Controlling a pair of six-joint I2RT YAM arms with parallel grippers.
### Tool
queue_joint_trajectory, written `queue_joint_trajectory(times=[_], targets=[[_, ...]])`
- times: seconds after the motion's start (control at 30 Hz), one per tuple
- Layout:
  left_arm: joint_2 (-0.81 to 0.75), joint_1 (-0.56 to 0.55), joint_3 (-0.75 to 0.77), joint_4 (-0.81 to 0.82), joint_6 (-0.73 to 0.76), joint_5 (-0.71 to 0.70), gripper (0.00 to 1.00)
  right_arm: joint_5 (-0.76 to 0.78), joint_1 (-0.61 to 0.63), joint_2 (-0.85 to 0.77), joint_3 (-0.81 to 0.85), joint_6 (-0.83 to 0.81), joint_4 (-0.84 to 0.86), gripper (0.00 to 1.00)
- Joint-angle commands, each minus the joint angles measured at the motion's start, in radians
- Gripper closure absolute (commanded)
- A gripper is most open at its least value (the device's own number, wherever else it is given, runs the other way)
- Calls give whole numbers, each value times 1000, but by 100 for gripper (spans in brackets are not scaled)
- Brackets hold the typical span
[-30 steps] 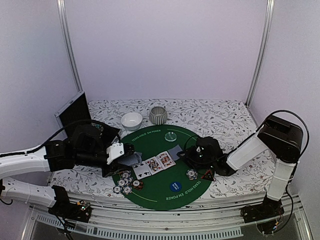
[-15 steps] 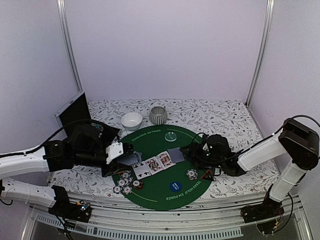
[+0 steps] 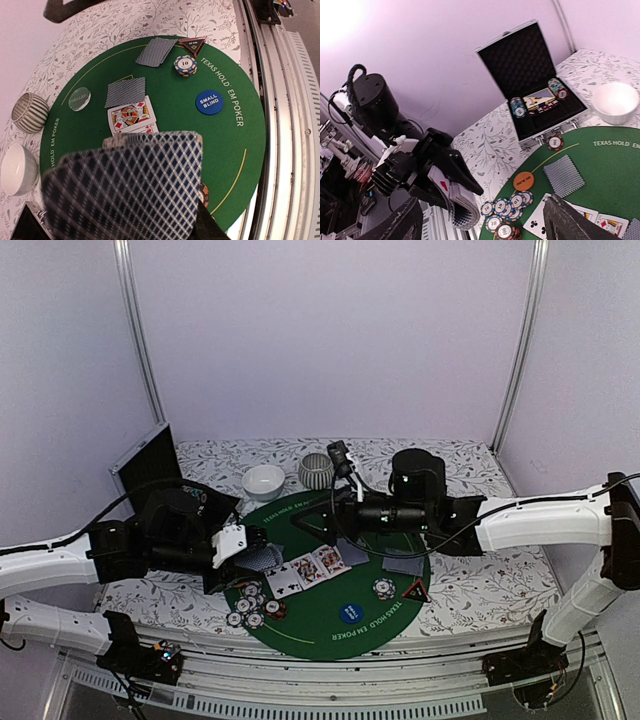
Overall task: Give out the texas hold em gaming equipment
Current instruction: Pick up the poker card from the face-down deck piles.
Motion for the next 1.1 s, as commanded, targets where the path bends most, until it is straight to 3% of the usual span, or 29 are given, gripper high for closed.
queue_joint_trajectory(times=[0.0,0.3,0.6,0.9,1.07], targets=[[7,1,23,9,-8,15,70,-187,30,92,75,-167,-75,11],[5,1,22,10,-10,17,70,-227,78,236,193,-239,-104,7],[4,0,22,10,-9,17,70,-130,82,360,300,-178,-99,12],[-1,1,20,11,-8,18,70,19,71,287,205,-148,-117,23],[0,1,21,12,-9,18,71,37,59,229,150,-149,-145,24]])
